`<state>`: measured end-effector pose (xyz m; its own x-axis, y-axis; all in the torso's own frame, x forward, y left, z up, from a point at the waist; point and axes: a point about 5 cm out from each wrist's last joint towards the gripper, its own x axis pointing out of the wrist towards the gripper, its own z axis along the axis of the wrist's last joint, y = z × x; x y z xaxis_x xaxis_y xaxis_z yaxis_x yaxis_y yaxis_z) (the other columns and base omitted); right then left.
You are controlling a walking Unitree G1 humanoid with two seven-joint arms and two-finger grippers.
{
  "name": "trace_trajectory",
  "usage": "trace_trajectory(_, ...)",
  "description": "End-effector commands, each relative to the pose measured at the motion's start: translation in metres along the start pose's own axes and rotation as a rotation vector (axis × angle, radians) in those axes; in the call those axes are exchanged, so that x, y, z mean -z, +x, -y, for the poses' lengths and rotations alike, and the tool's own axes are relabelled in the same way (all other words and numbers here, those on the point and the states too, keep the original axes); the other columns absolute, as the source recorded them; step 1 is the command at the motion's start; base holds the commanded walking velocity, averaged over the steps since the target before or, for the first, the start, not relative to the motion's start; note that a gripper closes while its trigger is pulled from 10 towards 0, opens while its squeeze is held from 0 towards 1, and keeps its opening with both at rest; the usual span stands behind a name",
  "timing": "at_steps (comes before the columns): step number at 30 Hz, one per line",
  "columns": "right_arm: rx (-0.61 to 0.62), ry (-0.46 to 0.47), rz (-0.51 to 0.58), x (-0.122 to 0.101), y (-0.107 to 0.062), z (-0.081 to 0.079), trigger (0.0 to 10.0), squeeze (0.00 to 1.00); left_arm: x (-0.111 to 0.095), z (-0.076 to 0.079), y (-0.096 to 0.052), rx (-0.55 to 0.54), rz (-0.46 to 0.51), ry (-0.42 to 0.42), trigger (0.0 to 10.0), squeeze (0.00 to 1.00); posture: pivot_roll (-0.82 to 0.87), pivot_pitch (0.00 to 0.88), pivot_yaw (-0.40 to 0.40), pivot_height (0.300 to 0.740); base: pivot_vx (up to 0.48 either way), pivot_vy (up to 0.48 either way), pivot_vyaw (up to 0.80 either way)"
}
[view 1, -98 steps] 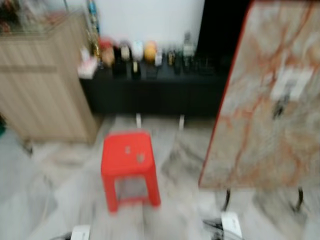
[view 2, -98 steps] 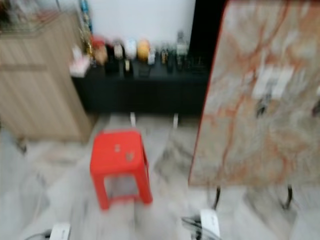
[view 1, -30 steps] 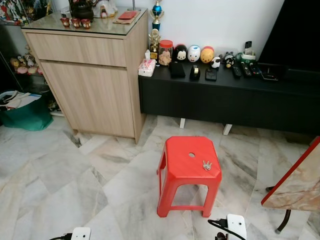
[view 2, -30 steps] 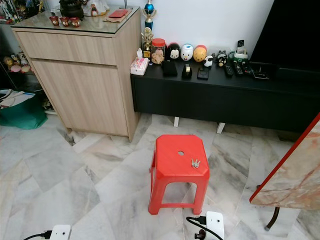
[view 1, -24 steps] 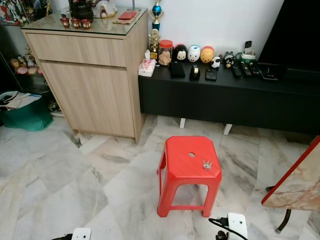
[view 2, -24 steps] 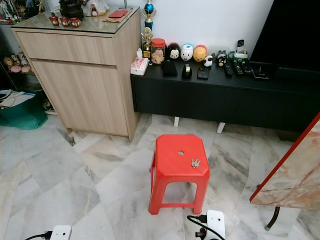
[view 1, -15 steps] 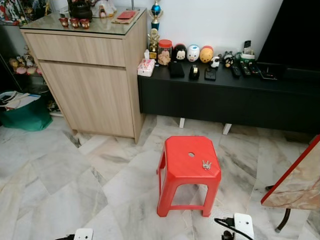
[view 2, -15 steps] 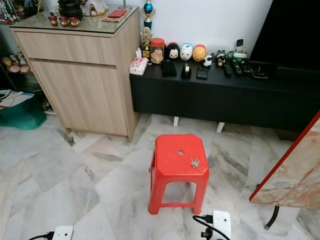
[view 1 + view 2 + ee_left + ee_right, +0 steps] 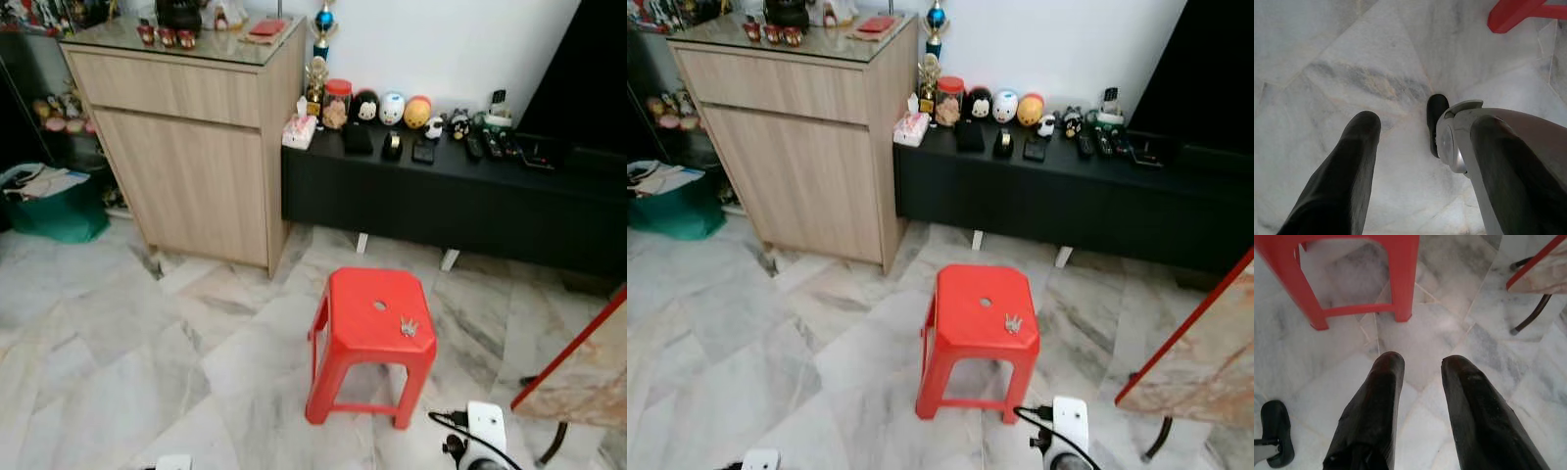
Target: Hang keys on a hook
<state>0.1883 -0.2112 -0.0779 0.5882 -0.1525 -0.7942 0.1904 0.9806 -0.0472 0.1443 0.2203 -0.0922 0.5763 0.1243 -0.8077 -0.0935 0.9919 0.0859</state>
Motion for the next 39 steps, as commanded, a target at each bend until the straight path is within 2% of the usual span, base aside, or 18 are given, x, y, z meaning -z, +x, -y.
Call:
trace_trajectory(1,0.009,0.019,-0.003,0.001,0.0,0.004,10.0,0.0,0.0,-0.001,0.0,-0.009,-0.01,-0.012,10.0,0.0,0.12,0.0,-0.11,0.74,0.0,0.0,0.0)
trace_trajectory(7,0.023,0.038,-0.034,0.011,-0.002,0.004,10.0,0.0,-0.001,-0.007,0.0,-0.017,-0.006,-0.012,10.0,0.0,0.14,0.0,-0.105,0.74,0.0,0.0,0.0)
trace_trajectory(9,0.017,0.041,-0.046,0.014,-0.002,-0.001,10.0,0.0,-0.001,-0.012,-0.001,-0.03,-0.001,-0.004,10.0,0.0,0.16,0.0,-0.088,0.74,0.0,0.0,0.0)
trace_trajectory(14,0.003,0.101,-0.017,0.009,-0.001,-0.012,10.0,0.0,-0.003,-0.019,-0.001,-0.032,-0.006,0.035,10.0,0.0,0.14,0.0,-0.056,0.74,0.0,0.0,0.0)
trace_trajectory(26,0.014,0.14,-0.028,0.014,-0.002,-0.02,10.0,0.0,-0.006,-0.028,-0.001,-0.031,-0.008,0.079,10.0,0.0,0.15,0.0,-0.009,0.74,0.0,0.0,0.0)
trace_trajectory(33,0.033,0.15,-0.021,0.015,-0.003,-0.014,10.0,0.0,-0.008,-0.028,-0.001,-0.013,-0.005,0.109,10.0,0.0,0.14,0.0,-0.009,0.74,0.0,0.0,0.0)
trace_trajectory(39,0.033,0.134,-0.029,0.016,-0.003,-0.011,10.0,0.0,-0.008,-0.026,-0.001,-0.031,-0.007,0.083,10.0,0.0,0.15,0.0,-0.024,0.74,0.121,0.0,0.0)
